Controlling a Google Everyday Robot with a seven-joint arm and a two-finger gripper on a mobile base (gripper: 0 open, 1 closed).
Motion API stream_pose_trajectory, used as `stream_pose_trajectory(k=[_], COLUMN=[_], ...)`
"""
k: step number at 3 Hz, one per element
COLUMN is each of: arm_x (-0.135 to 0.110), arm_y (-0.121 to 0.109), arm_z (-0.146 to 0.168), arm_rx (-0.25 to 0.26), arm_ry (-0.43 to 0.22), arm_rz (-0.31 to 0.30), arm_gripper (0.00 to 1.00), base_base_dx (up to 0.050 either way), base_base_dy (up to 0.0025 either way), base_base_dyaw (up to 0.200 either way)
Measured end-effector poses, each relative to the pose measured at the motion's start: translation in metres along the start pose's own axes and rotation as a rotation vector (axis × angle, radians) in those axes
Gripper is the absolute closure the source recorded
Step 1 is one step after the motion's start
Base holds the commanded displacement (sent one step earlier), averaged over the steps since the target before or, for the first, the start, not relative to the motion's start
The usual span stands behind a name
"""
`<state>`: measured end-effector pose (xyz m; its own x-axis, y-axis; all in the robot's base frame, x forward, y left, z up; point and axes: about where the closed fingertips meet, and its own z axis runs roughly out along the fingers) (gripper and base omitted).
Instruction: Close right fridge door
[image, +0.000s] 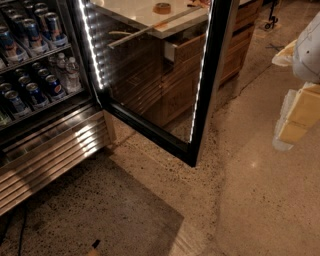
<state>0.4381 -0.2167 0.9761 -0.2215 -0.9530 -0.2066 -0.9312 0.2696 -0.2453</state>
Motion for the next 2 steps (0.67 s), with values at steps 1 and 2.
stream_pose_trajectory(k=[1, 2], arm_x=[0.0, -0.0031], arm_y=[0.0, -0.0018], arm_z=[0.0, -0.0016], arm_rx=[0.0, 0.007], arm_ry=[0.0, -0.007], arm_rz=[0.0, 0.005], arm_gripper=[0.0, 0.0], base_base_dx=[0.0, 0.0], base_base_dy=[-0.00002, 0.0], base_base_dyaw=[-0.188, 0.0])
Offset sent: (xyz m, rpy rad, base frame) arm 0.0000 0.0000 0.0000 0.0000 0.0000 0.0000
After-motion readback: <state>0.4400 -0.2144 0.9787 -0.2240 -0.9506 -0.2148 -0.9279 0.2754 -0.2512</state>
